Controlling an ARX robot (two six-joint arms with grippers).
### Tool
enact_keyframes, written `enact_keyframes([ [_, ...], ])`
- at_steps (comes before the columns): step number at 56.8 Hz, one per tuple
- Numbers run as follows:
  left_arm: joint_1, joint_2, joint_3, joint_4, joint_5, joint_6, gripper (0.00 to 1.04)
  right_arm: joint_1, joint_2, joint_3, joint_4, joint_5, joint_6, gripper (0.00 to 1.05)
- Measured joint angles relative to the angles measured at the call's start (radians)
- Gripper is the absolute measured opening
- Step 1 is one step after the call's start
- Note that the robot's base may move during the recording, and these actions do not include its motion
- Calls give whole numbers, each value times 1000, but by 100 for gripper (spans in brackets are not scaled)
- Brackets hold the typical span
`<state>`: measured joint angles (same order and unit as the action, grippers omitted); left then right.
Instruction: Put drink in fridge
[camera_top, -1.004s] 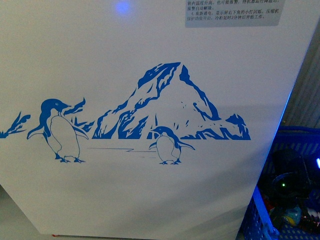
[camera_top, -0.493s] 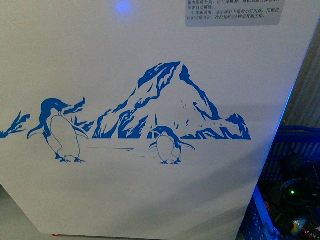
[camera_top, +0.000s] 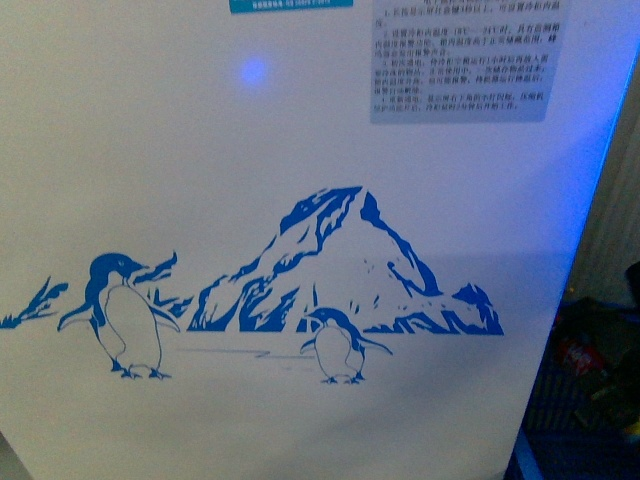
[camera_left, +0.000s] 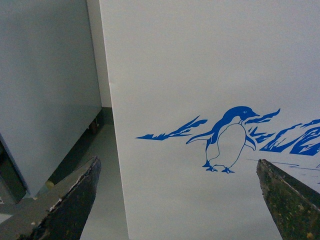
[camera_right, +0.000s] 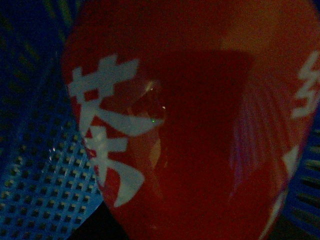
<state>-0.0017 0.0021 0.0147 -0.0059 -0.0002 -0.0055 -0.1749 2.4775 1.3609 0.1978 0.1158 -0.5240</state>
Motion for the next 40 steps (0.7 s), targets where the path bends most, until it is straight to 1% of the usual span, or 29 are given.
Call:
enact_keyframes([
  [10,0,0,0,0,0,0,96,-53,-403,-267,28,-62,127,37],
  [15,0,0,0,0,0,0,96,-98,-650,-412,-3,-135,211,37],
  [19,0,0,0,0,0,0,96,-129,-831,-488,-36,-189,284,37],
  [29,0,0,0,0,0,0,96,-198,-1280,-595,-117,-388,447,37],
  [32,0,0,0,0,0,0,96,-213,-1386,-621,-135,-422,487,37],
  [40,0,0,0,0,0,0,96,-231,-1616,-719,-155,-452,560,37],
])
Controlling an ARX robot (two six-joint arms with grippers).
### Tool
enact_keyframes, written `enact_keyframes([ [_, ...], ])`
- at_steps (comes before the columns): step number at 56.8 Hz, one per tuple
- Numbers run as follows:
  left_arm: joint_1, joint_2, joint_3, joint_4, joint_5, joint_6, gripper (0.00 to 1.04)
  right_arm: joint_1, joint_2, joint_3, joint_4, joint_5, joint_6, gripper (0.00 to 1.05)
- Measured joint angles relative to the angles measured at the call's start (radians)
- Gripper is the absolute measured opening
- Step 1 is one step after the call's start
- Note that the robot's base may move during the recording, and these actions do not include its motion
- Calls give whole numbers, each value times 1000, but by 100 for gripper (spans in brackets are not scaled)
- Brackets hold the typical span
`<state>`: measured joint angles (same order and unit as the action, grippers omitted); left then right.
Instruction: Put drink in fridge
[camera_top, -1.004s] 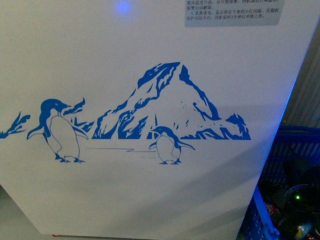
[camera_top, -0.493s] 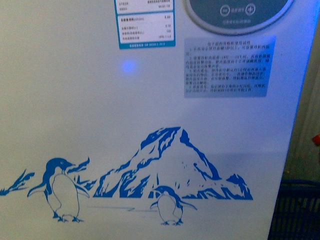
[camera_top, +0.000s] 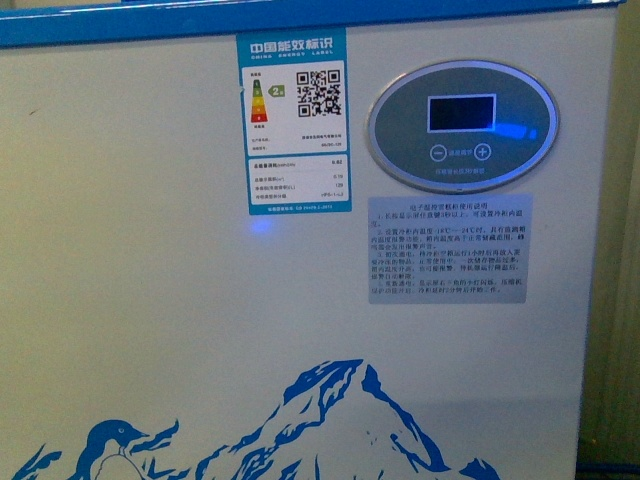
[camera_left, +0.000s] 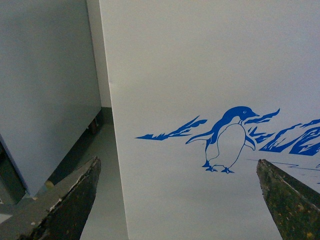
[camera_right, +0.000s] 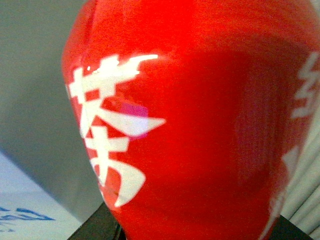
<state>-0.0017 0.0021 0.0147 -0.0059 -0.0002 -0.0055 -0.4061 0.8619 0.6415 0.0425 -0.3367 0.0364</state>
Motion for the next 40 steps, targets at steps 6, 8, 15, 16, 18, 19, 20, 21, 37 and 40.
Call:
enact_keyframes([
  [6,0,0,0,0,0,0,96,13,-108,-73,-32,-8,30,37],
  [8,0,0,0,0,0,0,96,26,-130,-90,-39,2,38,37],
  [15,0,0,0,0,0,0,96,143,-238,-153,-61,114,54,37],
  [16,0,0,0,0,0,0,96,169,-259,-161,-67,139,54,37],
  [18,0,0,0,0,0,0,96,209,-292,-170,-73,171,54,37],
  [19,0,0,0,0,0,0,96,223,-303,-173,-74,183,53,37],
  [20,0,0,0,0,0,0,96,235,-313,-175,-74,193,53,37],
  [21,0,0,0,0,0,0,96,261,-329,-179,-76,209,53,37],
  [37,0,0,0,0,0,0,96,309,-473,-193,-105,365,35,37],
  [40,0,0,0,0,0,0,96,298,-493,-197,-111,386,32,37],
])
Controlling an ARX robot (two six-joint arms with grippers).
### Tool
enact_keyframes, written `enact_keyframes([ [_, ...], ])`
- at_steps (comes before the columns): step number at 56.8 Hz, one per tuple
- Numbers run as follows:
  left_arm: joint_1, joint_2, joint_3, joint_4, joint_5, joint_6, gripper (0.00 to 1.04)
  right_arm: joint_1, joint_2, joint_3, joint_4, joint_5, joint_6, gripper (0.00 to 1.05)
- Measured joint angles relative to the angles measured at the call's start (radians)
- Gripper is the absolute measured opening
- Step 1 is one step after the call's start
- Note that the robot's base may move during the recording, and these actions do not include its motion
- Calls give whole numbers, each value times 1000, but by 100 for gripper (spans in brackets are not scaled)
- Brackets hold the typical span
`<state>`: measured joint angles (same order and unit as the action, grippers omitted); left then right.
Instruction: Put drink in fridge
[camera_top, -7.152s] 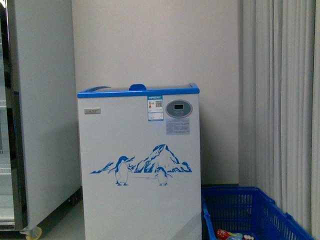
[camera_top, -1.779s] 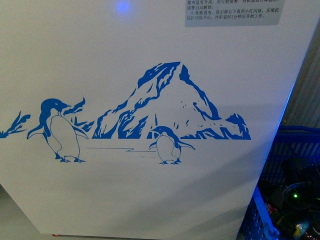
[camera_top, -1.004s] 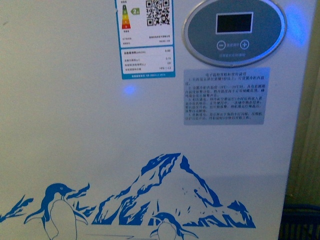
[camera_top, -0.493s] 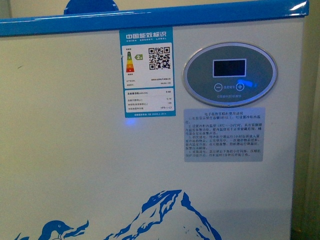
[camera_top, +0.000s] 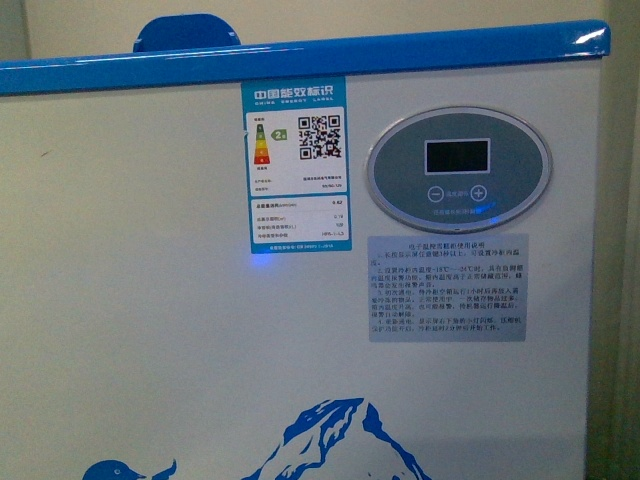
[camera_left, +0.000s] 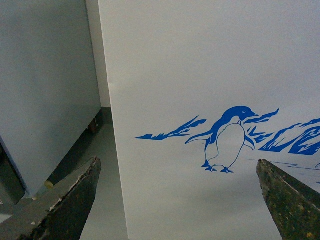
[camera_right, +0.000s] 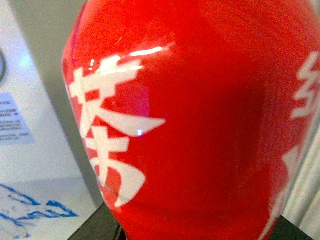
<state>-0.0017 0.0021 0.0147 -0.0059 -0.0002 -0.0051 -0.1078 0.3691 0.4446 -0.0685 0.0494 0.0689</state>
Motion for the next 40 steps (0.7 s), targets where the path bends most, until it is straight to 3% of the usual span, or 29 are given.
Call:
enact_keyframes([
  [40,0,0,0,0,0,0,96,-10,-23,-15,-5,10,-10,36],
])
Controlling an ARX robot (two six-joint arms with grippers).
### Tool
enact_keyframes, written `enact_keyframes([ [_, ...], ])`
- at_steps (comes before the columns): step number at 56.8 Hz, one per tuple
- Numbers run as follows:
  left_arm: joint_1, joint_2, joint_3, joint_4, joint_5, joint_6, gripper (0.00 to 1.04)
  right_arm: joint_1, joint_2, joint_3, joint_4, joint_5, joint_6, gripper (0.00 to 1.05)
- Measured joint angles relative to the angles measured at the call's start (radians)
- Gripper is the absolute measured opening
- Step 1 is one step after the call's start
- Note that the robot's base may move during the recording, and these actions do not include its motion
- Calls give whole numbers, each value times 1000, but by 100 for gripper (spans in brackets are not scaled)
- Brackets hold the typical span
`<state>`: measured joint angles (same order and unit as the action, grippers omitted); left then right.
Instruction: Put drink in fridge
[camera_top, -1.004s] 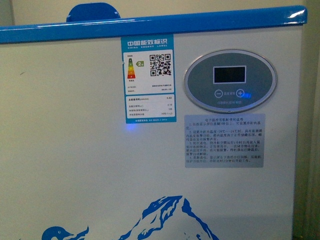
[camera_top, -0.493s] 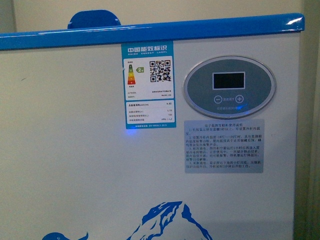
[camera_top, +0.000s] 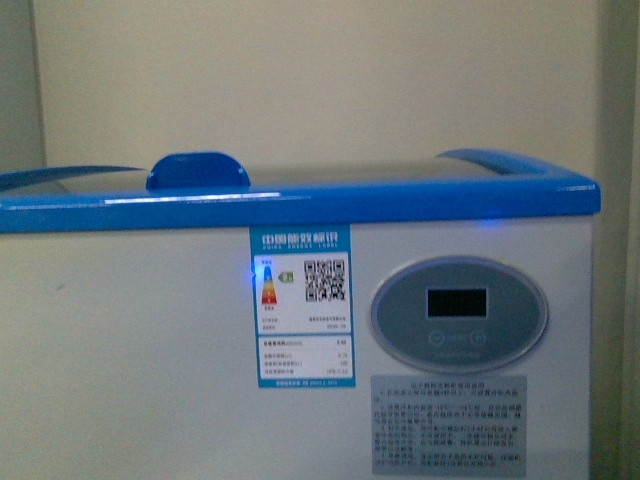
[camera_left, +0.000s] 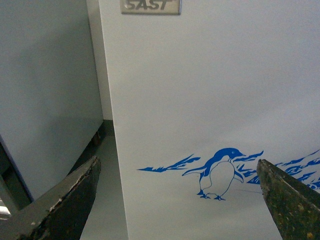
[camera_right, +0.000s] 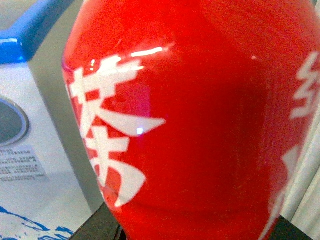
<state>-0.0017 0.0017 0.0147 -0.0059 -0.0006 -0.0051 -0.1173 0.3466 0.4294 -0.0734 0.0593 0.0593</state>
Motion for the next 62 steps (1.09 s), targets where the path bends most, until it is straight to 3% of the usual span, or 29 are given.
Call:
enact_keyframes([
  [62,0,0,0,0,0,0,96,0,0,0,0,0,0,36],
])
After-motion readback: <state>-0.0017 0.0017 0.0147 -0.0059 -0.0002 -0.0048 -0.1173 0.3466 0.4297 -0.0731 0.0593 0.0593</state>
